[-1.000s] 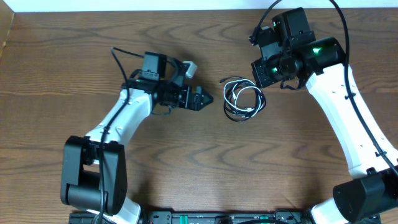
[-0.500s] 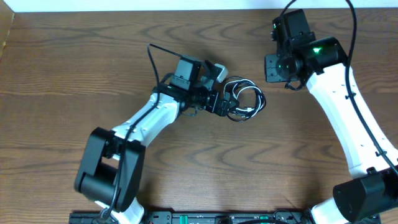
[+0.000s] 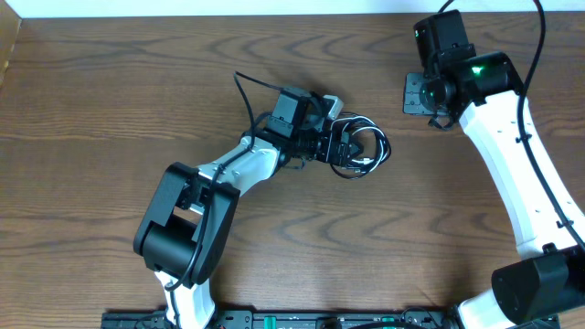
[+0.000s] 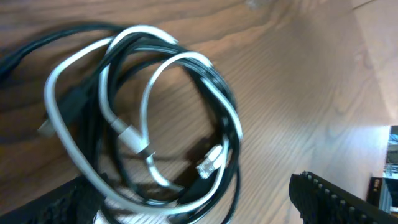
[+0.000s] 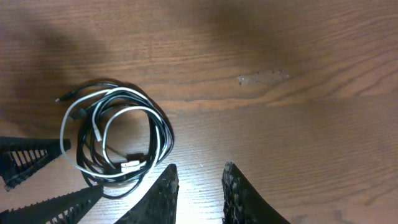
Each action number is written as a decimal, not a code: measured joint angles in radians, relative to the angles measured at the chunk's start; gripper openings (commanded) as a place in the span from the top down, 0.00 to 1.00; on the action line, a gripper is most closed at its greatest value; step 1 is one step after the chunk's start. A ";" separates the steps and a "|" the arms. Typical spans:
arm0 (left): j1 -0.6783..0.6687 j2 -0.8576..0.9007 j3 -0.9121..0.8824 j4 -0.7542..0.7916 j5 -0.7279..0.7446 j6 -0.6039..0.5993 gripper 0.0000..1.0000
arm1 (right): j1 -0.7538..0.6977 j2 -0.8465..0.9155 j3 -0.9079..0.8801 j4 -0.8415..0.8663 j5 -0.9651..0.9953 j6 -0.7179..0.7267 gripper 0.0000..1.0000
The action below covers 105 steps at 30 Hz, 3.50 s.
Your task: Untangle cables
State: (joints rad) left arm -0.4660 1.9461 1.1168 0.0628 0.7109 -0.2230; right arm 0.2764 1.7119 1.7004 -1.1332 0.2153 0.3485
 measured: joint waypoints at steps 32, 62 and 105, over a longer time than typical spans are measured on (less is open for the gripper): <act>-0.086 0.056 0.000 0.108 -0.194 -0.274 0.23 | 0.000 0.000 0.000 -0.019 0.002 0.001 0.81; 0.071 0.010 0.000 0.150 0.012 -0.312 0.91 | -0.027 0.000 -0.060 0.037 -0.020 0.047 0.64; 0.130 -0.368 0.000 -0.008 0.095 -0.273 0.51 | 0.101 0.154 -0.528 0.679 -0.375 0.169 0.62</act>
State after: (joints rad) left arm -0.3355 1.5784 1.1168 0.0551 0.8055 -0.4957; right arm 0.3779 1.8660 1.1721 -0.4541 -0.1600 0.5179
